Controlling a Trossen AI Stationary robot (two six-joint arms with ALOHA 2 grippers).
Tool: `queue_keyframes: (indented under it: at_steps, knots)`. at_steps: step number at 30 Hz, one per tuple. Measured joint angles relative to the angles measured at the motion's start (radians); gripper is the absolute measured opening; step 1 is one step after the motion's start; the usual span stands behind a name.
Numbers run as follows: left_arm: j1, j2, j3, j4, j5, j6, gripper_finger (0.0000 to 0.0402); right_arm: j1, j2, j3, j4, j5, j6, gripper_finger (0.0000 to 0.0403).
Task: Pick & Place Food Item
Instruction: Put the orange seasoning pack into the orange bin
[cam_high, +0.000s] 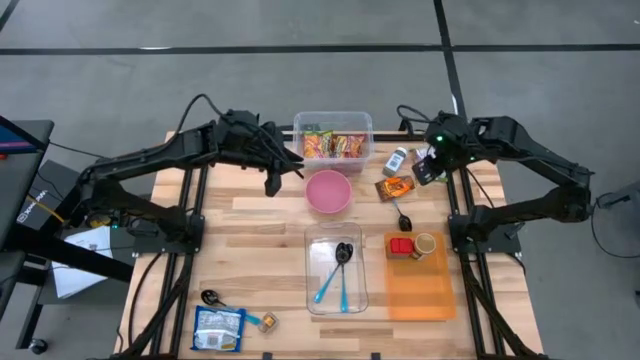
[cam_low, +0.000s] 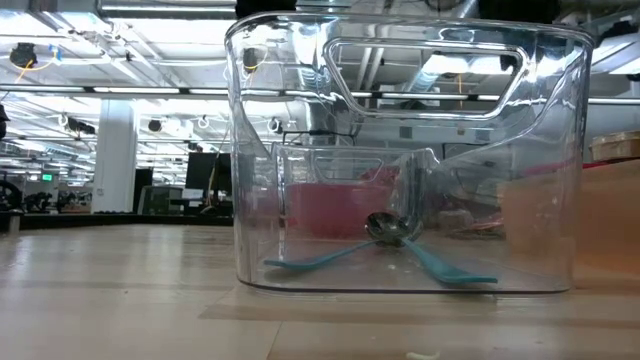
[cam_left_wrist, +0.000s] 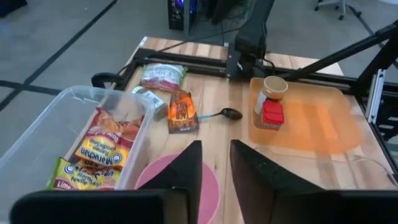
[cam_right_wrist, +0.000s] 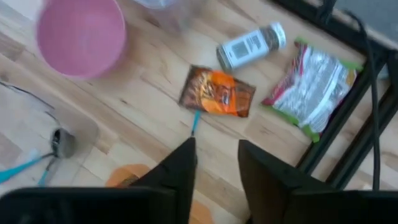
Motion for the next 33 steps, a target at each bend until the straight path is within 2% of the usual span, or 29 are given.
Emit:
queue_keyframes:
  at_steps: [6, 10, 14, 22, 33]
  knots:
    - [0.000, -0.001, 0.000, -0.013, 0.000, -0.001, 0.0102, -0.002, 0.001, -0.220, 0.076, -0.007, 0.038, 0.0164]
    - [0.000, -0.001, 0.000, -0.013, 0.001, -0.001, 0.0109, -0.040, 0.001, -0.376, 0.235, -0.081, 0.049, 0.0167]
    - [0.000, -0.001, 0.000, -0.014, 0.001, -0.001, 0.0112, -0.098, 0.001, -0.474, 0.396, -0.117, 0.065, 0.0157]
    - [-0.006, -0.001, 0.000, -0.013, 0.001, -0.002, 0.0112, -0.216, 0.048, -0.528, 0.471, -0.134, 0.035, 0.0141]
    - [-0.006, -0.001, 0.000, -0.013, 0.007, -0.028, 0.0112, -0.291, 0.172, -0.578, 0.586, -0.103, -0.010, 0.0140]
